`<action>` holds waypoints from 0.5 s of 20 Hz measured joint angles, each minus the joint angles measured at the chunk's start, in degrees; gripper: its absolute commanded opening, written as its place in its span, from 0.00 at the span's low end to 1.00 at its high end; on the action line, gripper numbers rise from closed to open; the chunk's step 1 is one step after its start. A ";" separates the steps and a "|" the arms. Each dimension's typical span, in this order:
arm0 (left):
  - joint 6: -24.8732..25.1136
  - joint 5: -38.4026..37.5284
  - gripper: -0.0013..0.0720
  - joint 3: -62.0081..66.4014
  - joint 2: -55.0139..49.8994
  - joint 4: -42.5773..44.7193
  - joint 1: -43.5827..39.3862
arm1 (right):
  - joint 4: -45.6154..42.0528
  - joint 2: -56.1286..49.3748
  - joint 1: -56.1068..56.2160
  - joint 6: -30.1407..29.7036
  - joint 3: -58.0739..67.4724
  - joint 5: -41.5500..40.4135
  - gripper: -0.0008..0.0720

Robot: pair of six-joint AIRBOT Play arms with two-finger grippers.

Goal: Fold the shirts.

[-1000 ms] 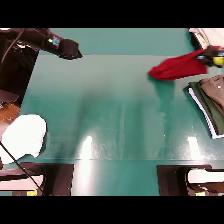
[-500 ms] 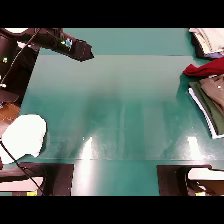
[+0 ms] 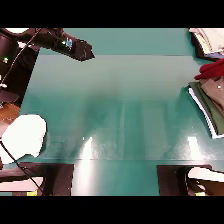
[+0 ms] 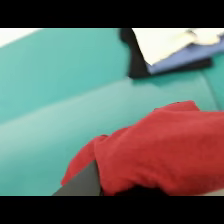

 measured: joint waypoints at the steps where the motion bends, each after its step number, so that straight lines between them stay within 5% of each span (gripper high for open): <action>1: 0.00 0.00 0.05 0.00 0.00 0.00 -0.02 | -0.98 0.57 -0.81 0.15 0.13 1.46 0.03; 10: 1.33 -1.77 0.05 0.00 0.00 0.04 0.00 | -14.34 4.11 -6.54 6.64 -2.43 14.95 0.05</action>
